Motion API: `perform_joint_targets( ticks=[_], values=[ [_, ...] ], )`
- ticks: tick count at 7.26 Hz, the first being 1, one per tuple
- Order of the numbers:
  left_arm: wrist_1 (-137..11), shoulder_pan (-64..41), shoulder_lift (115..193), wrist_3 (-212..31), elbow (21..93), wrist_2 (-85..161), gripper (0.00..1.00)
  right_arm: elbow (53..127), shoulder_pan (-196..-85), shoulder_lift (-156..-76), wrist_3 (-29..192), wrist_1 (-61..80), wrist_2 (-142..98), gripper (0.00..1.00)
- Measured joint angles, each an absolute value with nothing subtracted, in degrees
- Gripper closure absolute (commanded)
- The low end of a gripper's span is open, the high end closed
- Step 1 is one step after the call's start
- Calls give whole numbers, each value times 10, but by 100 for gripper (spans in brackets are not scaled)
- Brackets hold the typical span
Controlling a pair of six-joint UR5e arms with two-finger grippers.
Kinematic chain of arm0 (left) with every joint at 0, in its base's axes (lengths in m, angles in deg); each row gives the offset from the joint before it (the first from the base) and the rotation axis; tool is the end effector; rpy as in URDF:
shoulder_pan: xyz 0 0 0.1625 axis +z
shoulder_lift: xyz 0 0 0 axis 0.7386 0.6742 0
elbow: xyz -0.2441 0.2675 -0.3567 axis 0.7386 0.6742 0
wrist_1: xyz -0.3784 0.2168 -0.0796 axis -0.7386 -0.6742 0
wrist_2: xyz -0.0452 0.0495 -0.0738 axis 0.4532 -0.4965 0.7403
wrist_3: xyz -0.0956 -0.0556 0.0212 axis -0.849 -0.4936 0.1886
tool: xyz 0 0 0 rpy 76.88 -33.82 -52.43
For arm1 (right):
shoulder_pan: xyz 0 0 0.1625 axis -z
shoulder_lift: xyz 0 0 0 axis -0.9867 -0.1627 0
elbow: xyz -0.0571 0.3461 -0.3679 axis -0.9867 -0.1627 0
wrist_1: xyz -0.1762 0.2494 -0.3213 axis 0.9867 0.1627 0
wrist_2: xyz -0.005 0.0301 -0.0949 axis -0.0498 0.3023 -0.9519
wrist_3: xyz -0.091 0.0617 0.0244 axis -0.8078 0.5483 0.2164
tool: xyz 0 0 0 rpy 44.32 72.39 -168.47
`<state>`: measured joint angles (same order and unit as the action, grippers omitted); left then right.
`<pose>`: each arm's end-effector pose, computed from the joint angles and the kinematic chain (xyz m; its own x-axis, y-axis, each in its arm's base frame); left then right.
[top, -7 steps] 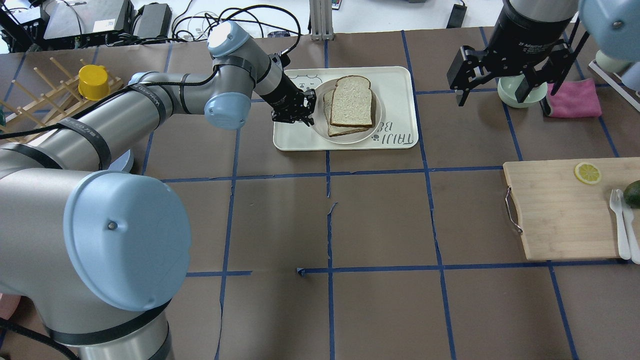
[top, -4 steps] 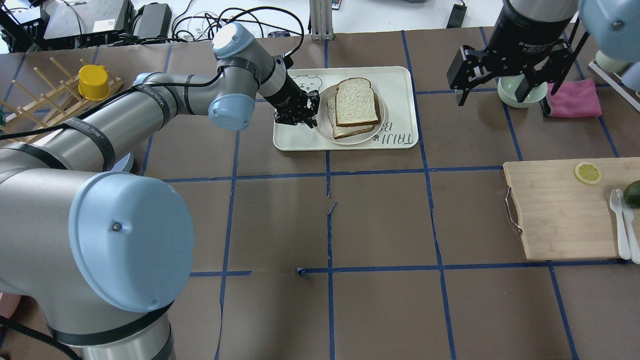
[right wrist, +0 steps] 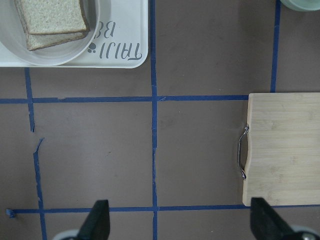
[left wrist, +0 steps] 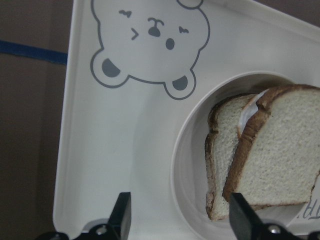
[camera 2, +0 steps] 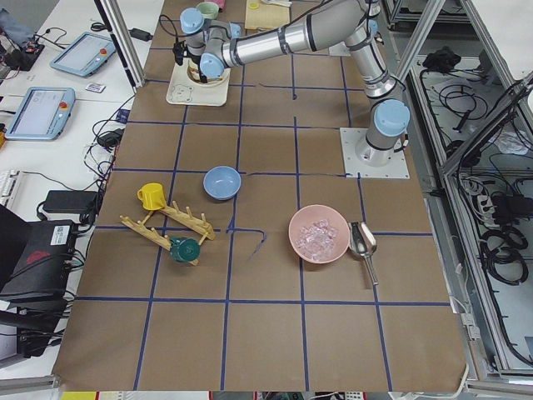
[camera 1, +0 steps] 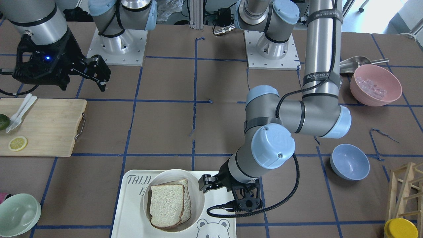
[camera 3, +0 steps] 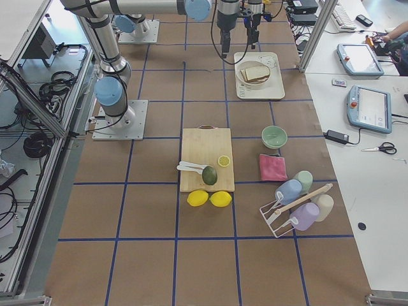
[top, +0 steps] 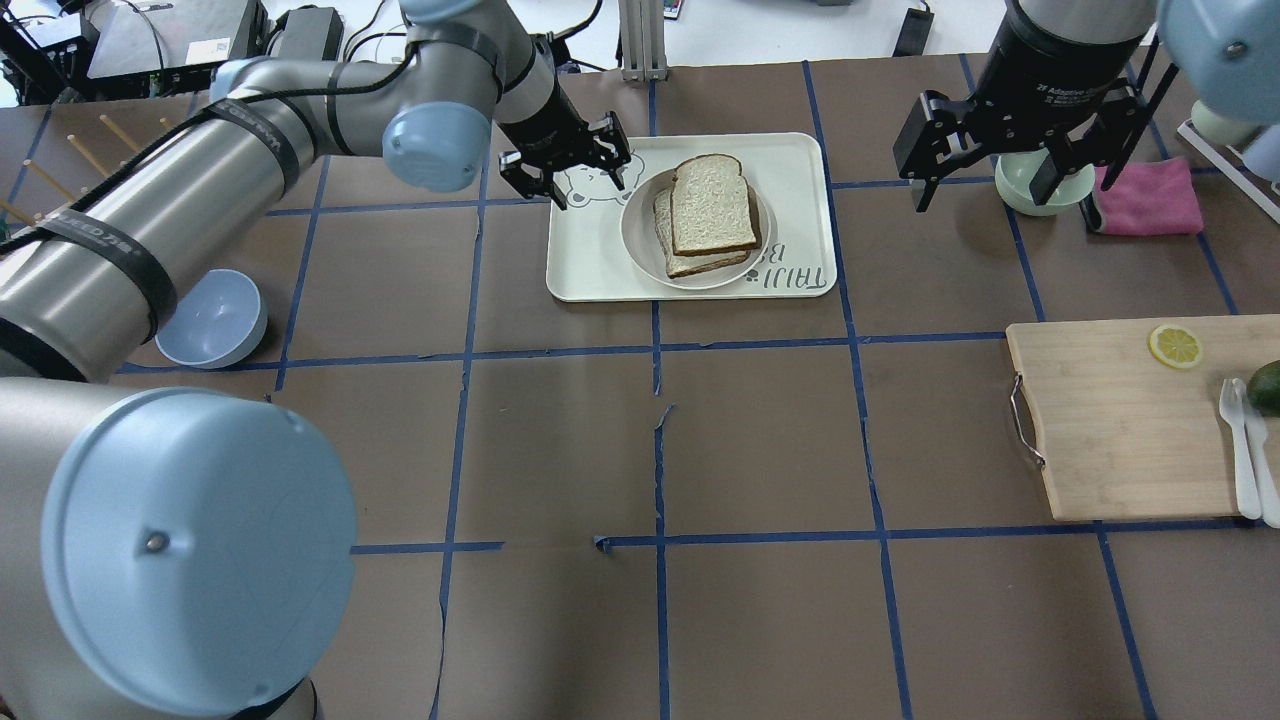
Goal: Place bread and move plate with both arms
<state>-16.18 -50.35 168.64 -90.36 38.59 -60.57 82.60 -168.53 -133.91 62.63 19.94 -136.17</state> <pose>-0.2679 -0.7685 0.3625 -0.9655 -0.1047 0.2385 -0.1116 0.9936 -0.0157 0.1109 -0.5466 0.5698 -0.9998 0.0010 0.0208 0.0014 0.9999 0.0167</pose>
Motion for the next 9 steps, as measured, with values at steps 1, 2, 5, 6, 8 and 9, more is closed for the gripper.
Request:
perform_joint_targets(
  ticks=[1, 2, 5, 6, 8, 9],
  values=[
    [-230, -502, 1651, -881, 362, -632, 15, 826, -1685, -1339, 626, 200, -1362, 0],
    [-281, -501, 1606, -844, 354, -668, 15, 826, -1685, -1339, 626, 201, -1362, 0],
    [-428, -449, 1472, -719, 368, -737, 13, 826, -1685, -1339, 625, 205, -1360, 0],
    [-455, -414, 1444, -667, 381, -739, 11, 826, -1685, -1339, 625, 205, -1360, 0],
    [-429, -396, 1417, -710, 434, -738, 3, 825, -1685, -1340, 625, 205, -1358, 0],
    [-397, -422, 1408, -743, 457, -739, 0, 825, -1685, -1342, 624, 205, -1355, 0]
  ],
)
